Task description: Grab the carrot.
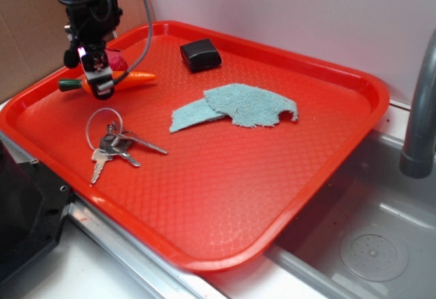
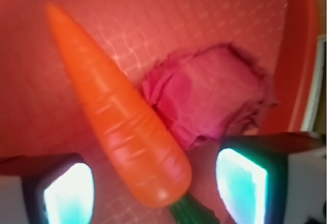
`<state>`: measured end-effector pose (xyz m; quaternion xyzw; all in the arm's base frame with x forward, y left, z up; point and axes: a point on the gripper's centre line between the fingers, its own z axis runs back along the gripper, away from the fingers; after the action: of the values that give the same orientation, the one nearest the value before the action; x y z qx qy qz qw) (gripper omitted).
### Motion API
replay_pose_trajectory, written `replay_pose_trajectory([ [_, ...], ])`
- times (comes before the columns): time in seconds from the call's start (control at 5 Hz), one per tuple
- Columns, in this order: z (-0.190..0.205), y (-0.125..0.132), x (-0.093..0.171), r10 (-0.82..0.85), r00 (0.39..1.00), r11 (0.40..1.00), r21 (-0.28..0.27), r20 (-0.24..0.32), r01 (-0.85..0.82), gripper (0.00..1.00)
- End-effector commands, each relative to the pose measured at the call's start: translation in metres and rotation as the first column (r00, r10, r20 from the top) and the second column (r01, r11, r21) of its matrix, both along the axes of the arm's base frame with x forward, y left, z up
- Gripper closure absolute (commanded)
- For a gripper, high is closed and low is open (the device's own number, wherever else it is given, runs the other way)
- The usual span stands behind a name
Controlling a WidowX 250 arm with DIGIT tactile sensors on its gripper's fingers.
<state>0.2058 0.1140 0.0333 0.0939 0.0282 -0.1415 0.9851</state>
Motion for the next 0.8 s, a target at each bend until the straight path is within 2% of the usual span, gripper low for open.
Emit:
replay_pose_trajectory([
  [0.0, -0.0094, 0.0049, -0.0018, -0.024, 1.0, 0.999, -0.026, -0.009, 0.024, 0.0],
  [0.2, -0.0136, 0.005, -0.0014, -0.051, 0.998, 0.997, -0.058, -0.025, 0.049, 1.0],
  [0.6, -0.0161, 0.0106, -0.0023, -0.058, 0.998, 0.997, -0.049, -0.041, 0.056, 1.0],
])
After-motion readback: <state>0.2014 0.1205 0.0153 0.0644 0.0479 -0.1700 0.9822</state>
